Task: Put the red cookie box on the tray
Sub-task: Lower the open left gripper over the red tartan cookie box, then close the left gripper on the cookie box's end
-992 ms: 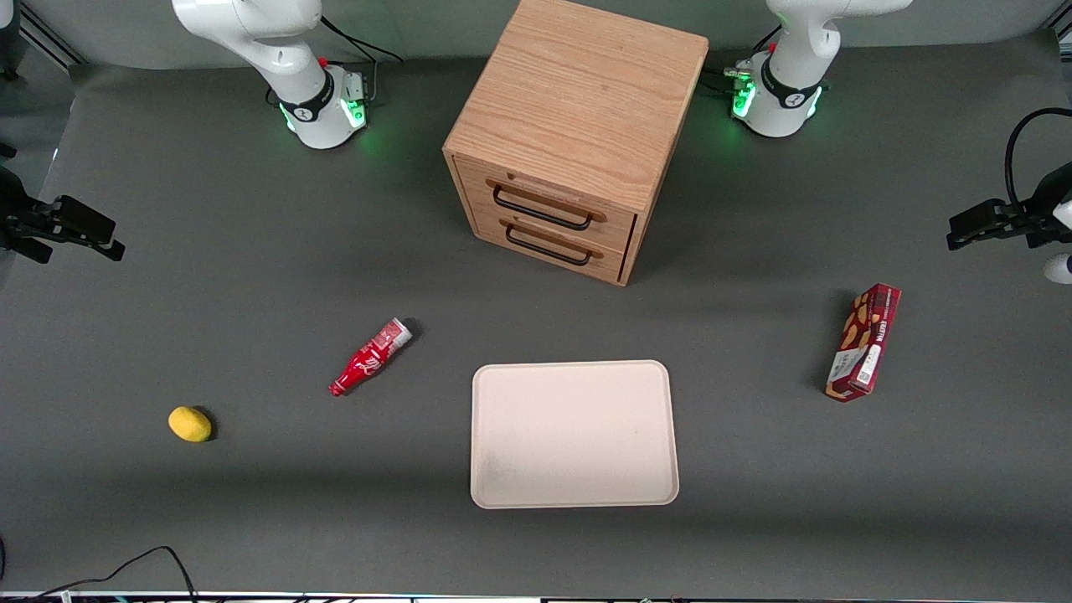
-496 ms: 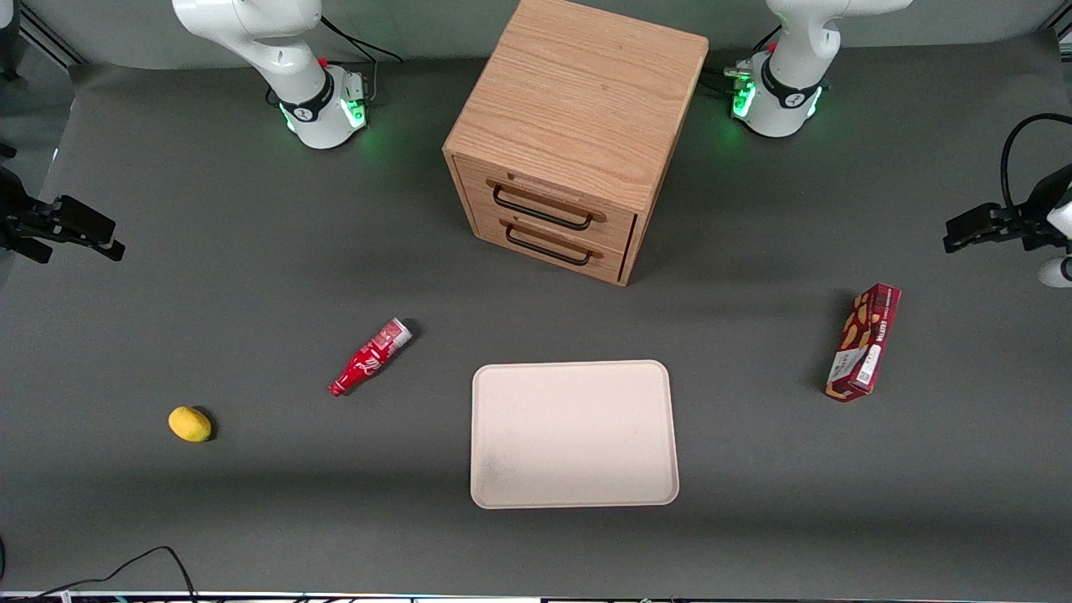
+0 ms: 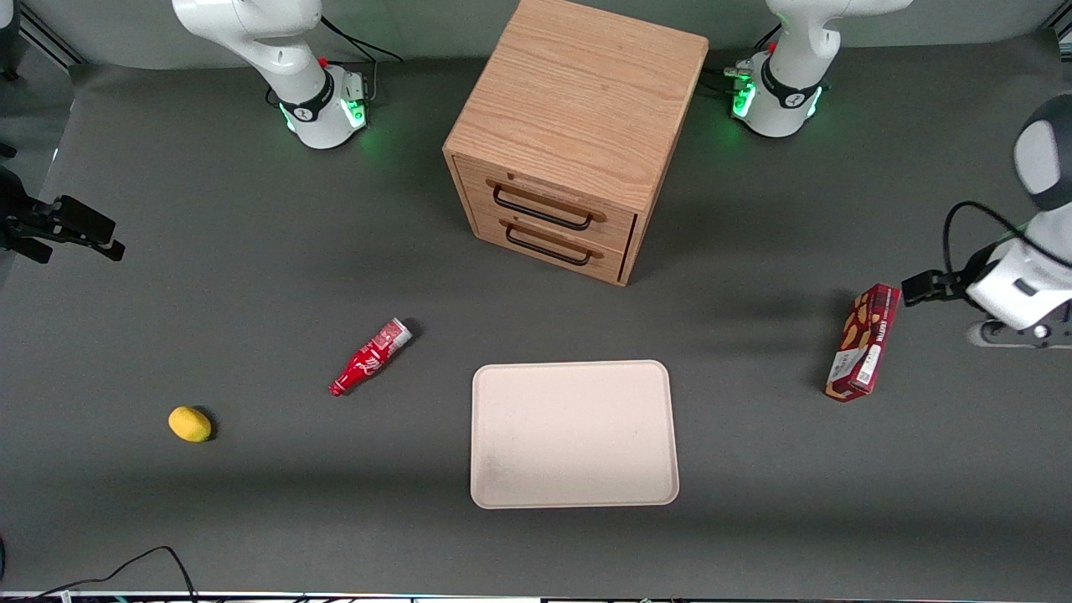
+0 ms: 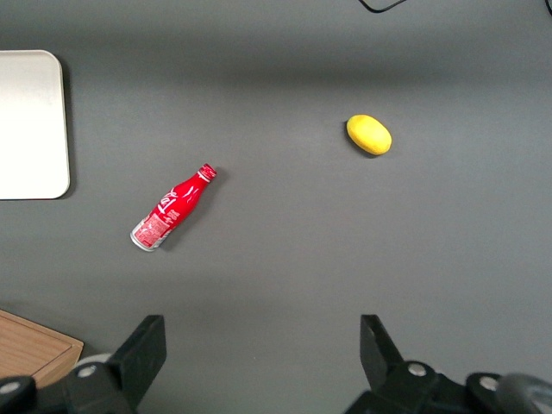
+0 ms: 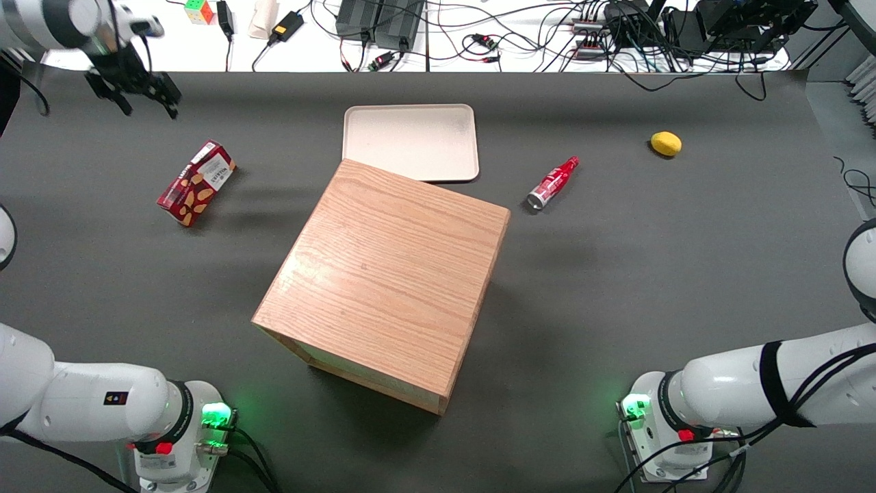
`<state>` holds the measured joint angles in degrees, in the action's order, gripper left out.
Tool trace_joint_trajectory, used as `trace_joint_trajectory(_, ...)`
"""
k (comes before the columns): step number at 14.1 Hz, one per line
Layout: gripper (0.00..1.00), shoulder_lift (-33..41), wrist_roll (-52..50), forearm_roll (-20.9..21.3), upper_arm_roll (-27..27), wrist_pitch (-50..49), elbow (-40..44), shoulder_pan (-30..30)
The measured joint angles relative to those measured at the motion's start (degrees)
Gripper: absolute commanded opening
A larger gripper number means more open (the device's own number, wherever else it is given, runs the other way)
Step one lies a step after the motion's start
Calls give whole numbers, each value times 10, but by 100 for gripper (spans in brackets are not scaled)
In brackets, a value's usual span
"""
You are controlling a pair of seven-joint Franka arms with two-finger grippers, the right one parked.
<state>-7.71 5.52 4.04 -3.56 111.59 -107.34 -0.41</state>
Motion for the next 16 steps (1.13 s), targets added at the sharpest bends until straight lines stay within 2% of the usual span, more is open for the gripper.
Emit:
trace_joint_trajectory(4,100,-24,32,1,-1,126,-89,0)
trace_joint_trajectory(10,100,-123,136,2,-4,252,-99,16)
trace_joint_trajectory(13,100,-157,151,2,-4,282,-99,19)
trace_joint_trajectory(16,91,-161,153,2,-4,284,-99,19)
